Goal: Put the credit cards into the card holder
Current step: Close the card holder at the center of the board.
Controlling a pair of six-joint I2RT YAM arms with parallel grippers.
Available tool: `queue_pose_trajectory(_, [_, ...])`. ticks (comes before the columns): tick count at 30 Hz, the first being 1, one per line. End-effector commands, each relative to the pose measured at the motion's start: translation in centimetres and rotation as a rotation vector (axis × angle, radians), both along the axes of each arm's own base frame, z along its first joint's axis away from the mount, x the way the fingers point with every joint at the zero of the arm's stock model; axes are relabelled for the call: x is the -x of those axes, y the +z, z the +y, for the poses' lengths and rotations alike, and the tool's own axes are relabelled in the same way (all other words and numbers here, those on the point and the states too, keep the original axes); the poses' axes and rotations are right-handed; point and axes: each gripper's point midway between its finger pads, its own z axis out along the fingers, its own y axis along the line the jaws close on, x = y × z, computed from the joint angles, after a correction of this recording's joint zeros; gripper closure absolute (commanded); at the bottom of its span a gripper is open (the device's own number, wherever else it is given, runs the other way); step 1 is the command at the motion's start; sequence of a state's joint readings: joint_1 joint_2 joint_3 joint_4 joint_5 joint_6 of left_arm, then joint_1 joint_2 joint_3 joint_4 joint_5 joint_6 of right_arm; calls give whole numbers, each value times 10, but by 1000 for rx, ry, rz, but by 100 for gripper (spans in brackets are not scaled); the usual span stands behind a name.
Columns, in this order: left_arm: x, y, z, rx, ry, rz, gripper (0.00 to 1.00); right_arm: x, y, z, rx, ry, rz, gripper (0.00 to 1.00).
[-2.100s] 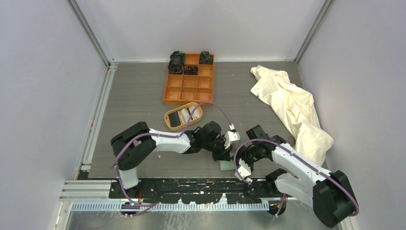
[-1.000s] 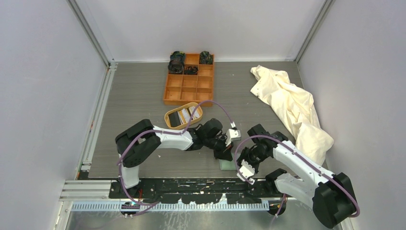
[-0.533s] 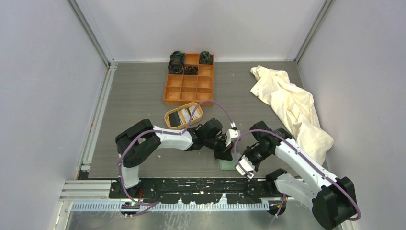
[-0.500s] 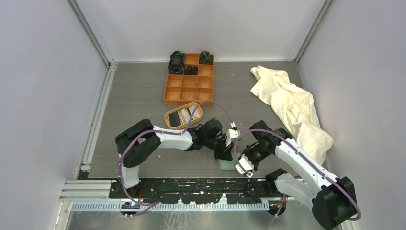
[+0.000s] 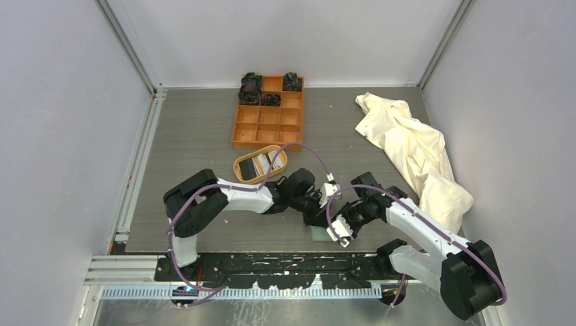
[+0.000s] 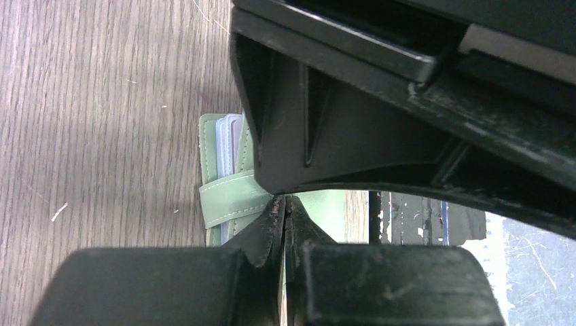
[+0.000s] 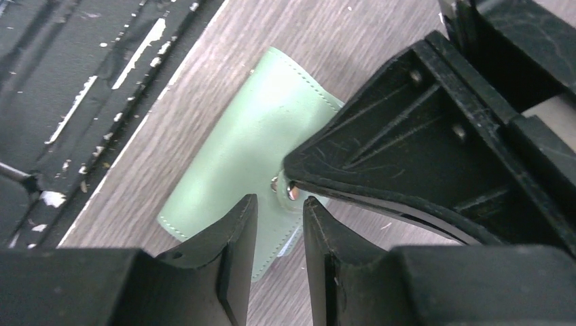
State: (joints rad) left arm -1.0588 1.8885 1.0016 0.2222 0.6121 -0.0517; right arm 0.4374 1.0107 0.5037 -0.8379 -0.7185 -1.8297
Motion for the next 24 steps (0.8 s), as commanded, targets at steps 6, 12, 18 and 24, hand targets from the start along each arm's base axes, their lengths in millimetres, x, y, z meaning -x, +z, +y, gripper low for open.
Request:
queue_pose_trajectory(6, [14, -62, 42, -233, 31, 43, 100, -15, -7, 4, -1, -16, -61, 69])
queue_pose_trajectory(12, [13, -61, 42, -230, 32, 41, 100, -4, -12, 0, 20, 38, -49, 83])
queue_pose_trajectory(18, [12, -60, 42, -227, 40, 38, 100, -5, -12, 2, 16, 43, -62, 92])
queue_pose_trajectory(24, [13, -59, 41, -224, 39, 41, 100, -8, -8, 5, 1, 30, -63, 87])
